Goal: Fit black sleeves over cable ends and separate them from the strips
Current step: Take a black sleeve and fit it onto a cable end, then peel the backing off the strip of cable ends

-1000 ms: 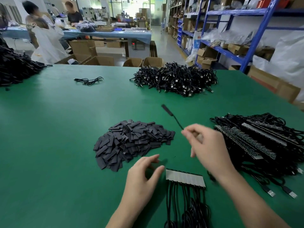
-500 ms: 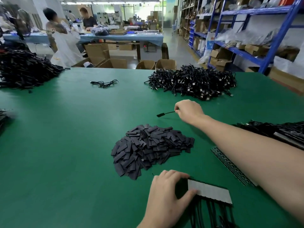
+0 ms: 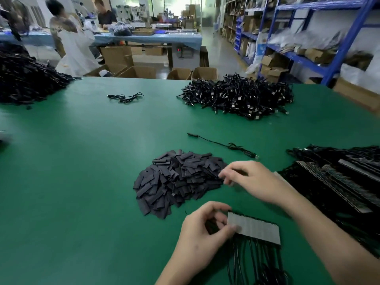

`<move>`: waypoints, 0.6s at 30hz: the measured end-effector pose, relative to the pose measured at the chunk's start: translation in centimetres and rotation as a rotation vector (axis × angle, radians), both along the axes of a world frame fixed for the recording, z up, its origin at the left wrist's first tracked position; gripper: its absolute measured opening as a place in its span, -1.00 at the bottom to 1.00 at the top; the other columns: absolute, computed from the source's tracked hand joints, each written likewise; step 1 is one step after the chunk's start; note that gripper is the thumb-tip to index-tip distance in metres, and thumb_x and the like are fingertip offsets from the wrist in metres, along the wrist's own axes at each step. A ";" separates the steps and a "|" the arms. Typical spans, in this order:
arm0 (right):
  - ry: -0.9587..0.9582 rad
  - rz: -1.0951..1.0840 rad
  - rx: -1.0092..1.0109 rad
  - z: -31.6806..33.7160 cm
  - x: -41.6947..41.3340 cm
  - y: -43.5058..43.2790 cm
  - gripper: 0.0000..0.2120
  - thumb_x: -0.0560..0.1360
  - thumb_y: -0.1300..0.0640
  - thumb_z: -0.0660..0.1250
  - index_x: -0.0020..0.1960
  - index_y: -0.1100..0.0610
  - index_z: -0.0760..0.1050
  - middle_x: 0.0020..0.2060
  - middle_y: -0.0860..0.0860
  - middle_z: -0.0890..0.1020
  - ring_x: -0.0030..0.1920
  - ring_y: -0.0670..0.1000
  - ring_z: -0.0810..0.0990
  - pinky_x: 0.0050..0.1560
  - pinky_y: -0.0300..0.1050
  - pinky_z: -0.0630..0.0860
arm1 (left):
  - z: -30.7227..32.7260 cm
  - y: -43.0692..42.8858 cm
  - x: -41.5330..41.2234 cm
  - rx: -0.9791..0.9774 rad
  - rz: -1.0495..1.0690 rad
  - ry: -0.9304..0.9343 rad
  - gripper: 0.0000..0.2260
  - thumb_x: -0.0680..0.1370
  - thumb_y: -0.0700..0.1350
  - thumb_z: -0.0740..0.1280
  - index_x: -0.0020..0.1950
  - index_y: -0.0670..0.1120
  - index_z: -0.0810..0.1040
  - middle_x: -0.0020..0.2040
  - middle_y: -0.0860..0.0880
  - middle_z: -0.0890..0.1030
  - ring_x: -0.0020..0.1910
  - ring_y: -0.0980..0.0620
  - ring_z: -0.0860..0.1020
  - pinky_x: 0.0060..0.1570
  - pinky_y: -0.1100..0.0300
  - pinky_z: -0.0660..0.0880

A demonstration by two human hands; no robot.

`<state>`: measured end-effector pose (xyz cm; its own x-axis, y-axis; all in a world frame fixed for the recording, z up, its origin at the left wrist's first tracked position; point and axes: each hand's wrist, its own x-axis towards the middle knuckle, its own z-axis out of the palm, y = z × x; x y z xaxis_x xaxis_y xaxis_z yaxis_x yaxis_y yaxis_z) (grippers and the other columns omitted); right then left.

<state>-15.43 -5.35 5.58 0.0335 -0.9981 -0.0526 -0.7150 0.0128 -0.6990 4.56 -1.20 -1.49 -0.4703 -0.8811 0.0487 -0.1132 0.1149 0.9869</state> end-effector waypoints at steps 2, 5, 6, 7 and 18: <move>-0.071 -0.017 0.042 -0.8 -0.3 4.4 -0.81 0.62 -0.13 0.29 -0.02 -0.15 0.67 -0.13 -0.24 0.72 -0.09 -0.24 0.66 0.03 -0.18 0.58 | 0.2 0.0 0.1 -0.002 -0.012 0.029 -0.74 0.44 0.02 0.57 0.10 0.11 0.65 -0.14 0.00 0.69 -0.17 0.09 0.61 -0.06 0.24 0.50; -0.105 -0.068 0.033 -2.2 0.4 8.0 -0.88 0.60 -0.06 0.38 -0.10 -0.19 0.65 -0.17 -0.26 0.70 -0.14 -0.26 0.64 -0.12 -0.34 0.53 | 0.5 0.4 0.0 0.011 -0.038 0.057 -0.75 0.44 -0.01 0.53 0.09 0.16 0.64 -0.15 0.04 0.68 -0.15 0.08 0.60 -0.06 0.24 0.49; -0.103 -0.092 0.014 -2.7 0.7 8.5 -0.88 0.59 -0.04 0.40 -0.12 -0.18 0.64 -0.19 -0.24 0.70 -0.16 -0.24 0.64 -0.14 -0.32 0.53 | 0.5 0.6 0.0 0.004 -0.044 0.059 -0.76 0.45 -0.01 0.52 0.10 0.15 0.64 -0.15 0.04 0.67 -0.14 0.08 0.60 -0.06 0.24 0.49; -0.087 -0.118 -0.010 -3.1 0.9 8.8 -0.88 0.58 -0.03 0.42 -0.13 -0.16 0.64 -0.20 -0.23 0.70 -0.17 -0.22 0.64 -0.11 -0.25 0.56 | 0.5 0.7 0.0 -0.005 -0.044 0.059 -0.77 0.47 -0.01 0.51 0.10 0.13 0.65 -0.15 0.03 0.66 -0.13 0.08 0.60 -0.06 0.23 0.50; 0.064 -0.137 -0.316 -5.3 3.3 10.9 -0.98 0.60 -0.07 0.35 0.03 -0.18 0.55 -0.06 -0.32 0.54 -0.04 -0.18 0.48 -0.01 -0.23 0.44 | 0.5 1.0 0.0 0.010 0.047 0.050 -0.80 0.48 0.12 0.43 -0.11 0.00 0.64 -0.32 -0.03 0.60 -0.35 0.07 0.54 -0.27 0.23 0.46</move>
<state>-12.16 5.59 0.24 -0.0955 -0.9604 0.2616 -0.7641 -0.0978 -0.6377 4.57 -0.25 -1.02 -0.4255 -0.9028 0.0620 -0.0687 0.1006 0.9926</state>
